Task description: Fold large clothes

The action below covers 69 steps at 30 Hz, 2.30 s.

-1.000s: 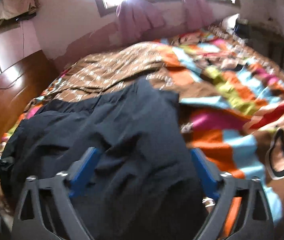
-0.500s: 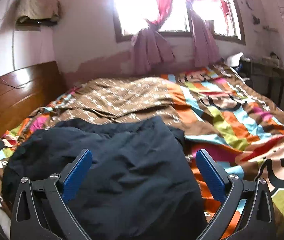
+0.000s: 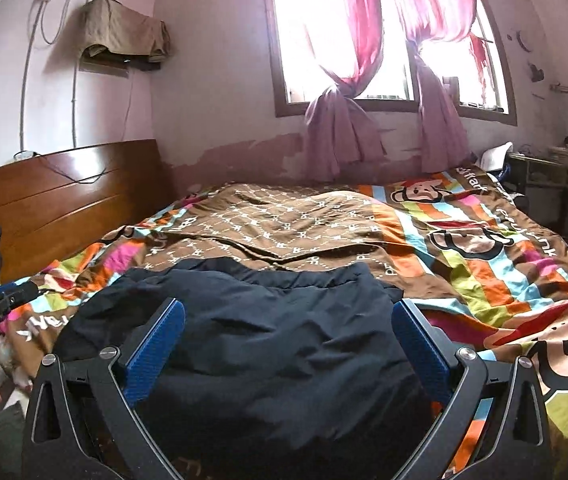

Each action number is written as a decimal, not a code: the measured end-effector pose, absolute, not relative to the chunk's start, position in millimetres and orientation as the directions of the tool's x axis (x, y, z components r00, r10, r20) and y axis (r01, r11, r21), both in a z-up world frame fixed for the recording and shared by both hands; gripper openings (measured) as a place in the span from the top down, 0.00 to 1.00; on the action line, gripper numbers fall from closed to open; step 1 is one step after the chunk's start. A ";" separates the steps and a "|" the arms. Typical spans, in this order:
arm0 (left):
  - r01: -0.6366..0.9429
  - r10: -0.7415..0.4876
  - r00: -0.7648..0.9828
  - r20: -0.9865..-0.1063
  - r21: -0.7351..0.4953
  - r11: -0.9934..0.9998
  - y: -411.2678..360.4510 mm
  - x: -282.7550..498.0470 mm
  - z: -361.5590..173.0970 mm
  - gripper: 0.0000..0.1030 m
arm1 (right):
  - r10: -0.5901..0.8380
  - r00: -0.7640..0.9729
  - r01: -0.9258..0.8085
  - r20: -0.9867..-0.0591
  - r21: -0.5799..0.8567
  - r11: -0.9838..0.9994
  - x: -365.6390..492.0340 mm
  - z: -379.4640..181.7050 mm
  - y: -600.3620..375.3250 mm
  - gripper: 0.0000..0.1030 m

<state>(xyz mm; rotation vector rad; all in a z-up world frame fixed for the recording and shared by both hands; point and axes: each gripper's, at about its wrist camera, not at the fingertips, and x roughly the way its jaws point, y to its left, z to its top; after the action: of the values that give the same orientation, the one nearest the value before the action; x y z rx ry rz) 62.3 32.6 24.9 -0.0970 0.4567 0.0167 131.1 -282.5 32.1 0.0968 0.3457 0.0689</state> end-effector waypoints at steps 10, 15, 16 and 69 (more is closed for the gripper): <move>-0.031 0.011 0.902 -0.432 -0.038 0.999 19.3 18.0 28.2 0.00 | 0.118 0.941 -0.087 -0.318 0.111 0.990 88.1 37.9 -270.0 0.01; -0.032 0.014 0.911 -0.411 -0.038 0.999 18.6 -0.2 28.2 0.00 | 0.139 0.938 -0.101 -0.317 0.133 0.986 71.8 38.3 -266.8 0.01; -0.034 0.016 0.914 -0.405 -0.037 0.999 18.6 -4.4 28.7 0.00 | 0.143 0.937 -0.103 -0.318 0.139 0.985 69.8 37.5 -266.0 0.01; 0.018 -0.015 0.915 -0.403 0.005 1.000 3.2 -45.4 -5.6 0.00 | 0.093 0.925 -0.074 -0.368 0.067 0.995 19.9 -2.9 -240.9 0.01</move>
<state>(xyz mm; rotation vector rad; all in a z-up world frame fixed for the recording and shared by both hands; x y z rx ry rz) -45.4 3.2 -5.6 0.0088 0.4146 -0.0170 19.9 -240.9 -2.9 0.0523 0.3794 0.0858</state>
